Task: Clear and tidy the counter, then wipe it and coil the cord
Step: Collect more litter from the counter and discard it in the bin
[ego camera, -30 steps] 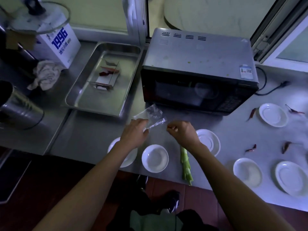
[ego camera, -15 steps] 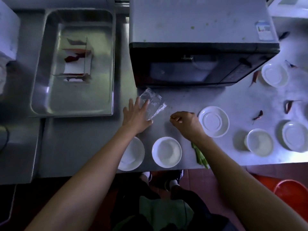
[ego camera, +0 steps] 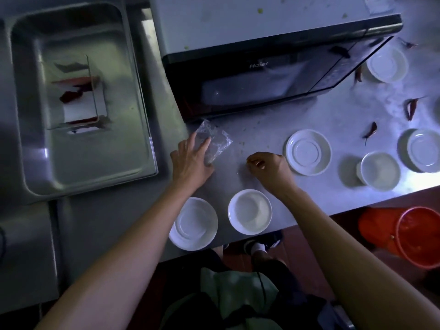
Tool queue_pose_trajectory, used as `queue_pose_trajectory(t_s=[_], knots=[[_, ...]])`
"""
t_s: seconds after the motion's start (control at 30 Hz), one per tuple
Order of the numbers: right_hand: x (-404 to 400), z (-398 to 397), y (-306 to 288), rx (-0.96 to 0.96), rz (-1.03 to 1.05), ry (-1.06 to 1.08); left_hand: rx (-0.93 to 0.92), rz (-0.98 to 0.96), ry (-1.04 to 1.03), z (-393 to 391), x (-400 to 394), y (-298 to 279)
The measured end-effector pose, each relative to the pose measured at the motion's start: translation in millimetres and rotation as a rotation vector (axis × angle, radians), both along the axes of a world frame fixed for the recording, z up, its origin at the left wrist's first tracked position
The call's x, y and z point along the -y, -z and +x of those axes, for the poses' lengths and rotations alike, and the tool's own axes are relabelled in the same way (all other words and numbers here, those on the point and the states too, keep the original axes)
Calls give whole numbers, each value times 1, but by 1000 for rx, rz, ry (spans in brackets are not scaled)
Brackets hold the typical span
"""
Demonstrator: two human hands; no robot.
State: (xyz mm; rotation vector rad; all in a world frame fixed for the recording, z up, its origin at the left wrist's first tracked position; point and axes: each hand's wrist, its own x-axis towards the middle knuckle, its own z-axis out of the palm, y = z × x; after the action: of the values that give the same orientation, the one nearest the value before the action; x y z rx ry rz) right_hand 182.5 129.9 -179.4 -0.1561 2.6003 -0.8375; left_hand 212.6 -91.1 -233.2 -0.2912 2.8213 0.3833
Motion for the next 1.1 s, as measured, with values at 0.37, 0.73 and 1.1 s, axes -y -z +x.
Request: queue_pose_trajectory(t_s=[0.37,0.73,1.1], knots=[[-45,18,2,-67,-77,147,-7,99,-45,11,-28,-13],[-154,34,-14,-139,-145,274,-68,84,165,-8,-138,-54],[-356,100,-11,-202,-182,568,-95,56,479,-6,-351,-68]])
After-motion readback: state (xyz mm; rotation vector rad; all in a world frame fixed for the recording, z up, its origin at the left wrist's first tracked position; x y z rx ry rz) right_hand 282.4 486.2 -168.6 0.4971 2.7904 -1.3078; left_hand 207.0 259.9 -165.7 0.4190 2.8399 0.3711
